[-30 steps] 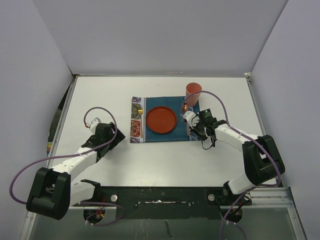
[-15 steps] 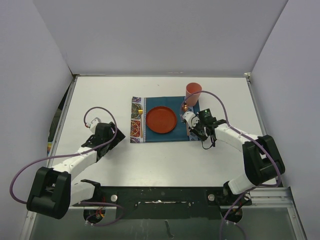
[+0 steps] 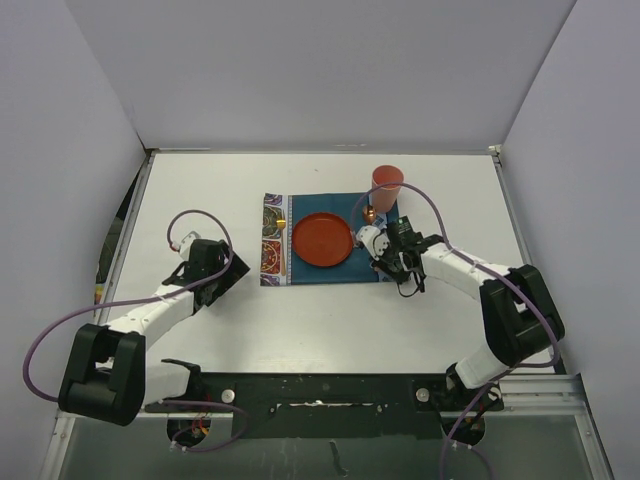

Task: Set the dinner table for one person
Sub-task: Adjust the napkin at the center of the board.

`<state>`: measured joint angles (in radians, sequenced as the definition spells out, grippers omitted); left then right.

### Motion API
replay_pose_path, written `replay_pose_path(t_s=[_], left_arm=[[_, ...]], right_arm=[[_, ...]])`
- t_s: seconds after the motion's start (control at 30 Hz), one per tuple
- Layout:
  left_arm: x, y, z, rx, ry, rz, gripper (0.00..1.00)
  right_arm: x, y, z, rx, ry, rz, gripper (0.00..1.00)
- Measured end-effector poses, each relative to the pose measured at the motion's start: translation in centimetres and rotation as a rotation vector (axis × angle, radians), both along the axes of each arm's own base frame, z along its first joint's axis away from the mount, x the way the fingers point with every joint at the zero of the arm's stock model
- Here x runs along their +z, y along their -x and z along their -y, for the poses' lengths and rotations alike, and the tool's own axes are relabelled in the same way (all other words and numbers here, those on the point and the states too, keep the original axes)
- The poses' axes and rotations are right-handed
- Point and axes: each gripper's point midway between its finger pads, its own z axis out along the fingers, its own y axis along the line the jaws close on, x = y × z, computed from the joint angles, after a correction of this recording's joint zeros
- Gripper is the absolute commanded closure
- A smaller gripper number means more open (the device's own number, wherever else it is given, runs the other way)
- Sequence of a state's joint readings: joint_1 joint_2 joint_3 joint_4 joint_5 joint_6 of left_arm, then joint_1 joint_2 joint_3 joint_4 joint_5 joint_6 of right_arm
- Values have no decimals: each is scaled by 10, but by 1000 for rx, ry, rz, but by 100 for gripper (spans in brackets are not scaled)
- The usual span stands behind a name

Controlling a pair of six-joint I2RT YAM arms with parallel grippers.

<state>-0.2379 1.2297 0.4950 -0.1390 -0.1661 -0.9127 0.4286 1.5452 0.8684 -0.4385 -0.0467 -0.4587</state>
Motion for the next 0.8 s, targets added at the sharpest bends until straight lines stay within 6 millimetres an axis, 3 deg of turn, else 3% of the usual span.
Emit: replay_pose_path(t_s=[0.23,0.8], left_arm=[[1,-3,1,-6,9,-20,2],[0,-1,1,-28,33,-38,2]], right_arm=[[-14,0,-2,3,23,-51,100],[-14,5,-15,23,60,-101,100]])
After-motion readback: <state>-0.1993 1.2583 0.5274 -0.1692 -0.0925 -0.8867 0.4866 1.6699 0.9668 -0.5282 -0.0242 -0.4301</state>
